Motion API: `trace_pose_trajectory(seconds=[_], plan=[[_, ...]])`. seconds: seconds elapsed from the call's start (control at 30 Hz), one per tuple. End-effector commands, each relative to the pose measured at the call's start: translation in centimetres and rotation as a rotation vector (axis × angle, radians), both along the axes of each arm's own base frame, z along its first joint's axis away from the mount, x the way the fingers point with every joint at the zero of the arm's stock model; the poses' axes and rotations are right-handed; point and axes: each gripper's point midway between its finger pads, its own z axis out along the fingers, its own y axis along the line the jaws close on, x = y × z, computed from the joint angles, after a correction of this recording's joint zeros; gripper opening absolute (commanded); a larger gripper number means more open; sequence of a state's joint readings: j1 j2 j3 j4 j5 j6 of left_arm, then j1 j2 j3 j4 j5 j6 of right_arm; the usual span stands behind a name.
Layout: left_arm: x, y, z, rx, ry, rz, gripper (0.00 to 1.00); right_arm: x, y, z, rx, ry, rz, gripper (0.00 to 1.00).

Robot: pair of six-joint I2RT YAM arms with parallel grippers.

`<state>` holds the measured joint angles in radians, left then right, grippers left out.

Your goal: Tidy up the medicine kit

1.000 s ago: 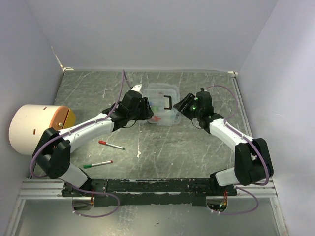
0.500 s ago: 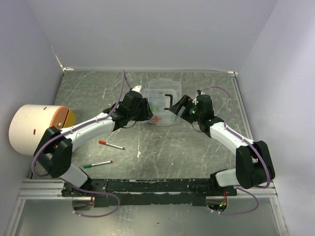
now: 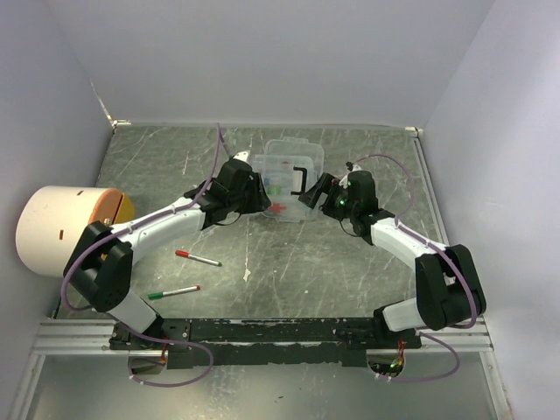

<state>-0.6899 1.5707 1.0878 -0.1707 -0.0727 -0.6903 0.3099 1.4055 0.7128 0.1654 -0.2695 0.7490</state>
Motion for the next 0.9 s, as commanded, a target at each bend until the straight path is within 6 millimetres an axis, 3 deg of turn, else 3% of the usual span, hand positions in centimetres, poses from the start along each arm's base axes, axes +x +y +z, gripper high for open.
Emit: trace_pose_trajectory(seconds=[0.0, 0.13, 0.57, 0.87], plan=[[1.0, 0.8, 0.0, 0.014, 0.016, 0.039, 0.51, 0.7, -0.8, -0.2, -0.069, -0.046, 0.017, 0.91], [1.2, 0.8, 0.0, 0.006, 0.026, 0.042, 0.55, 0.6, 0.0, 1.2, 0.070, -0.053, 0.118, 0.94], [1.5, 0.6, -0.2, -0.021, 0.053, 0.043, 0.55, 0.5, 2.7, 3.1, 0.211, -0.181, 0.306, 0.90], [1.4, 1.1, 1.2, -0.042, 0.034, 0.047, 0.56, -1.6, 1.9, 4.9, 0.256, -0.158, 0.241, 0.59]])
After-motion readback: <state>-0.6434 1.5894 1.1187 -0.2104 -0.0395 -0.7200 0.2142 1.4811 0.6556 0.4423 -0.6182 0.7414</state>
